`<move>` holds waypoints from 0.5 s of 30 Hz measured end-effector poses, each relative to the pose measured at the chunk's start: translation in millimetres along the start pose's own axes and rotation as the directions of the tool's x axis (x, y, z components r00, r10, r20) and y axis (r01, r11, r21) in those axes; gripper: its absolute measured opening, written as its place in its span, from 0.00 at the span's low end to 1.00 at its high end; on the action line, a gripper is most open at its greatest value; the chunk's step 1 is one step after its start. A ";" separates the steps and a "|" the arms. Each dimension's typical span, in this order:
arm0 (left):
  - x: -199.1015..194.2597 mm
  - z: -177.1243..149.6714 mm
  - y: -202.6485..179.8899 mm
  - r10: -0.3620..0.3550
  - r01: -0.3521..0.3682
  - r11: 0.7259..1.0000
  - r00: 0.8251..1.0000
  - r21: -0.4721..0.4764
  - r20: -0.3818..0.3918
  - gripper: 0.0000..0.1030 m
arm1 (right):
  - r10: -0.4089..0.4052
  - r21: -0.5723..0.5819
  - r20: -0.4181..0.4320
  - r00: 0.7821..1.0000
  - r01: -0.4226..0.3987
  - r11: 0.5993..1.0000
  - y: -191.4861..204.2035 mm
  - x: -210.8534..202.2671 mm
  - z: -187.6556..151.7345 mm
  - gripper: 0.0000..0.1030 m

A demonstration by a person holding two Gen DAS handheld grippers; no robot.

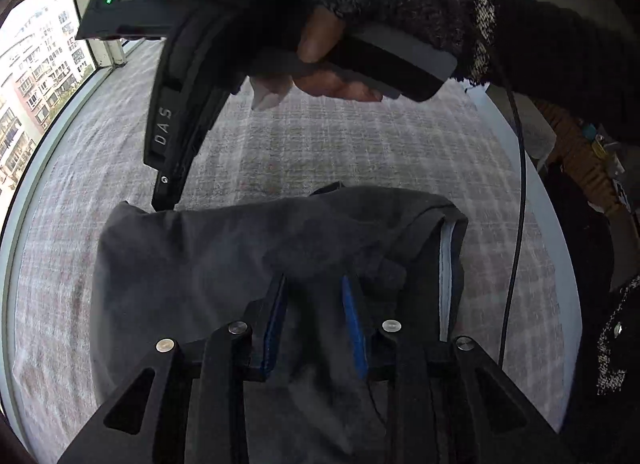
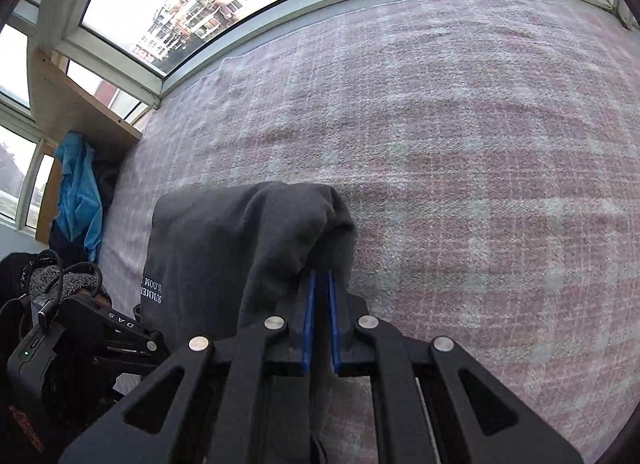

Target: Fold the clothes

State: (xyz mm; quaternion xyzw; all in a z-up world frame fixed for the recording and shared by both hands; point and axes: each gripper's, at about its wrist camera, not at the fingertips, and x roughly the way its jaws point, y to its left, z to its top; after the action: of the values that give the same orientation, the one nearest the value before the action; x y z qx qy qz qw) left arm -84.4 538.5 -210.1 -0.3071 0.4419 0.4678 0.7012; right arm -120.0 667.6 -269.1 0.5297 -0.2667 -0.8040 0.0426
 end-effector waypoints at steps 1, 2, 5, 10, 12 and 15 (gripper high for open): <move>6.1 -5.7 -7.4 0.025 -0.025 0.999 1.000 0.029 -0.014 0.25 | 0.021 -0.009 0.012 1.000 -0.021 1.000 0.8 -0.2 3.3 0.07; 3.5 -9.6 -12.1 0.044 -0.044 0.998 0.999 0.044 0.010 0.25 | 0.037 -0.012 0.023 0.999 -0.037 0.999 -0.7 -0.5 7.2 0.07; 2.4 -11.4 -11.0 0.042 -0.042 0.999 0.999 0.026 -0.004 0.25 | 0.010 -0.011 0.006 1.000 -0.010 1.000 -12.9 9.3 18.1 0.07; -2.0 -17.5 -16.4 0.057 -0.057 0.998 0.998 0.040 0.001 0.25 | 0.057 -0.036 -0.011 0.998 -0.057 0.998 -13.7 12.5 22.8 0.06; -4.8 -22.0 -19.8 0.067 -0.068 0.997 0.998 0.042 0.012 0.25 | -0.045 0.060 0.132 0.990 0.037 0.997 -29.2 -5.7 32.0 0.06; -9.3 -28.5 -22.9 0.070 -0.071 0.997 0.997 0.032 0.023 0.25 | -0.046 0.170 0.259 0.965 0.001 0.985 -50.1 -33.1 39.0 0.06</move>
State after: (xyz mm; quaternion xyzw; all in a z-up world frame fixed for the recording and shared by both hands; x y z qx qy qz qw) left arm -74.2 502.3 -213.2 -0.2748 0.4522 0.4883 0.6939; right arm -129.0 737.0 -253.9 0.4235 -0.3305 -0.8421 -0.0475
